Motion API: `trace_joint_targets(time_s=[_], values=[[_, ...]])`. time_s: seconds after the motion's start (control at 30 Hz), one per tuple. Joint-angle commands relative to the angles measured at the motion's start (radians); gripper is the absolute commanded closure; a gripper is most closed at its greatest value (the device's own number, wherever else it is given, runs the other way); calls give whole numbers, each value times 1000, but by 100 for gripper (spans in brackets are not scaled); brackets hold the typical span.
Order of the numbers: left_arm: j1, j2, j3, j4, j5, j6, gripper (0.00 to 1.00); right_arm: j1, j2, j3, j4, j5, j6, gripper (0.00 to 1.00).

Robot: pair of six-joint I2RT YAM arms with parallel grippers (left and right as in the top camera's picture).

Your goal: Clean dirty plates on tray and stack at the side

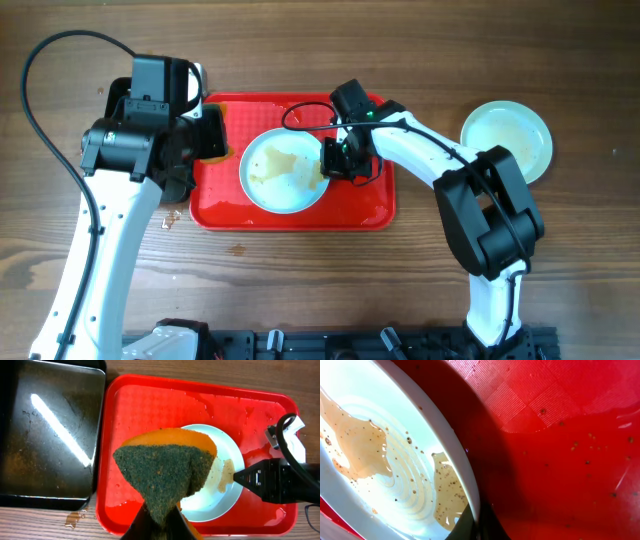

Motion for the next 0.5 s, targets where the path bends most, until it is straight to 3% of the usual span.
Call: trace_joint_targets(time_s=[0.0, 0.47], values=[[-1, -21, 7, -4, -16, -13, 96, -7, 26, -12, -10, 39, -5, 96], [-1, -21, 7, -37, -15, -13, 96, -6, 26, -12, -9, 39, -5, 96]])
